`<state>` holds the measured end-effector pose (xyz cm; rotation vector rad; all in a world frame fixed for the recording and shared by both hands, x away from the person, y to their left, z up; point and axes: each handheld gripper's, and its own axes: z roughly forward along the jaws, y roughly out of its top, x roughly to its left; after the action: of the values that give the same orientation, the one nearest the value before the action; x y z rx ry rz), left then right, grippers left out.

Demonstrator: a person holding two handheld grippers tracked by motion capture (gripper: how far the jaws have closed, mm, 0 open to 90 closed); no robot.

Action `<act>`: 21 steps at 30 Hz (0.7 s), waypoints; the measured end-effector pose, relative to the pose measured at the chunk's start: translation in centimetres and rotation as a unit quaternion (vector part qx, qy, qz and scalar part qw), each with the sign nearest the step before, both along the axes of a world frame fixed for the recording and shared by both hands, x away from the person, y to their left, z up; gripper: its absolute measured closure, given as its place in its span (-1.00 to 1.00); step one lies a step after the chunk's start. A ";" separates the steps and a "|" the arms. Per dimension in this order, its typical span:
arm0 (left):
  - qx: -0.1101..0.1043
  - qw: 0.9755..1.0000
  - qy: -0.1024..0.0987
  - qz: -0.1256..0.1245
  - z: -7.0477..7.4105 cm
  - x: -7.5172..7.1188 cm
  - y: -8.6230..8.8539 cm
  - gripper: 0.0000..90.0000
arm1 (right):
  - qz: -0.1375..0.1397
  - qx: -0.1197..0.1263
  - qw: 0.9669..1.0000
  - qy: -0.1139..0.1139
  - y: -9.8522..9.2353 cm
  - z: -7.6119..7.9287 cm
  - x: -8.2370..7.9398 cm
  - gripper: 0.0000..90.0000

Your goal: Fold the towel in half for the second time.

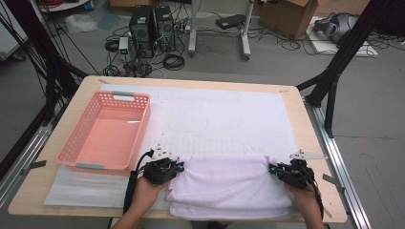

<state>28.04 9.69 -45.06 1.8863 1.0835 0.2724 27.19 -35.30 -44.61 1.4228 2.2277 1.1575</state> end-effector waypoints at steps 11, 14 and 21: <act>-0.033 0.998 -0.027 0.036 1.9 3.9 0.1 0.80 | -0.046 0.013 0.996 -0.072 -0.3 1.5 1.2 0.78; -0.017 0.999 -0.032 0.041 2.3 5.3 -0.3 0.80 | -0.055 0.005 0.995 -0.080 -0.1 1.6 2.6 0.78; -0.013 0.997 -0.038 0.068 2.8 8.4 -0.7 0.80 | -0.083 -0.001 0.993 -0.086 0.6 2.1 6.3 0.77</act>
<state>36.46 9.00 -42.23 1.7671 1.1605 0.4016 33.47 -34.68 -42.53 1.4173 1.9549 1.1734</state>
